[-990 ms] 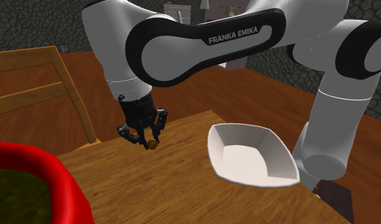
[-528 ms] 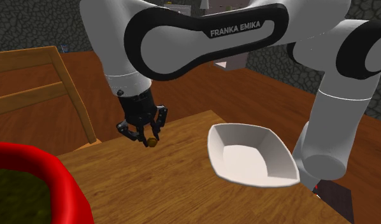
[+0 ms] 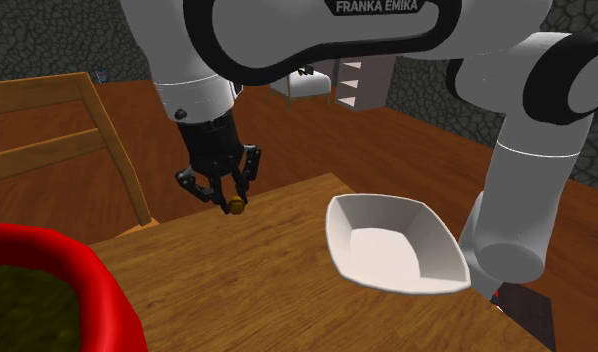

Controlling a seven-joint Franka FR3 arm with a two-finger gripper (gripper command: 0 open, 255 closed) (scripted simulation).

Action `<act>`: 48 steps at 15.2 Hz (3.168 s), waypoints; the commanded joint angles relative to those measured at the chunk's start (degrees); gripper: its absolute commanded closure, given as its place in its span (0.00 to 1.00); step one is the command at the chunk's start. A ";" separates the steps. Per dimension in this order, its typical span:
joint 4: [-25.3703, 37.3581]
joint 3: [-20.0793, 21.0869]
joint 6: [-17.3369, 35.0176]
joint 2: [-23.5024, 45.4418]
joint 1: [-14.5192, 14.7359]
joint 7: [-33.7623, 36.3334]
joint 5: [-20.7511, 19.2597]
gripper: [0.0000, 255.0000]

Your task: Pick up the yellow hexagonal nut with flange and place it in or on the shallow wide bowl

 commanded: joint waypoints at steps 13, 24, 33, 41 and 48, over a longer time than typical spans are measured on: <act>15.43 0.54 -12.07 4.33 3.01 1.09 -2.81 1.00; -16.34 -5.97 -7.57 -29.92 -3.03 -10.16 16.07 1.00; -31.37 -13.58 -13.17 -51.06 2.47 -14.71 21.70 1.00; -39.11 -12.71 -7.78 -53.49 3.31 -15.15 22.87 1.00; -44.45 -11.80 -3.75 -54.86 3.86 -15.41 23.86 1.00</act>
